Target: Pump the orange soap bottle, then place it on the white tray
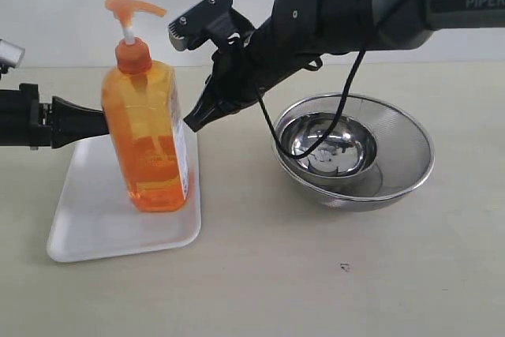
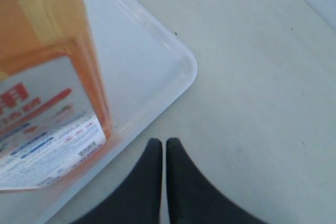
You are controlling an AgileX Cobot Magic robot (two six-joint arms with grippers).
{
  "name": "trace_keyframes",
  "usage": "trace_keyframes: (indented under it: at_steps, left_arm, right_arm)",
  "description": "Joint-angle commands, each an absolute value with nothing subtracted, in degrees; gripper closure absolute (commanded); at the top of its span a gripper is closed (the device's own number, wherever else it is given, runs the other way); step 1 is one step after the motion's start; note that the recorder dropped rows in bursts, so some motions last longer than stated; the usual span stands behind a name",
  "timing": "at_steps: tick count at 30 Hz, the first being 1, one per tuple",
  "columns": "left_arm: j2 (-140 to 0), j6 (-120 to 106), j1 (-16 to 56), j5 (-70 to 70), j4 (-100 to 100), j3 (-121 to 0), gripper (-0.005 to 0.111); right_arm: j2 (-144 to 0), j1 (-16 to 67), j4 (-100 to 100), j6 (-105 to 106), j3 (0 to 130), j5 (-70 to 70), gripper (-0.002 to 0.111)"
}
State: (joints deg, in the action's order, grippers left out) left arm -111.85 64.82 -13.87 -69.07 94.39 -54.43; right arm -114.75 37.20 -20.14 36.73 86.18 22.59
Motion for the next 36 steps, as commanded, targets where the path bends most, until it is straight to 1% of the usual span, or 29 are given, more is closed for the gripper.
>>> trace_keyframes:
  at_steps: [1,7,12,20,25,32,36]
  left_arm:
    - [-111.8,64.5,-13.4,-70.0,94.9,-53.8,0.102]
    - [-111.8,64.6,-12.9,-70.0,94.9,-53.6,0.102]
    - [-111.8,64.4,-11.3,-70.0,94.8,-53.6,0.102]
    - [-111.8,64.2,-11.4,-70.0,94.4,-53.6,0.102]
    - [-111.8,66.5,-12.0,-62.6,94.5,-53.6,0.102]
    - [-111.8,68.0,-16.0,-59.6,94.5,-53.6,0.102]
    - [-111.8,72.5,-16.9,-50.6,95.1,-53.4,0.102]
  right_arm:
    - [-113.9,37.2,-22.2,38.8,86.4,22.1,0.109]
    - [-113.9,37.2,-26.5,42.9,86.4,22.1,0.109]
    - [-113.9,37.2,-26.7,43.0,86.4,22.0,0.109]
    - [-113.9,37.2,-26.6,43.1,86.4,22.1,0.109]
    - [-113.9,37.2,-25.2,43.0,86.4,22.7,0.109]
    - [-113.9,37.2,-25.1,42.9,86.4,23.3,0.109]
    - [-113.9,37.2,-25.1,42.6,86.4,26.0,0.109]
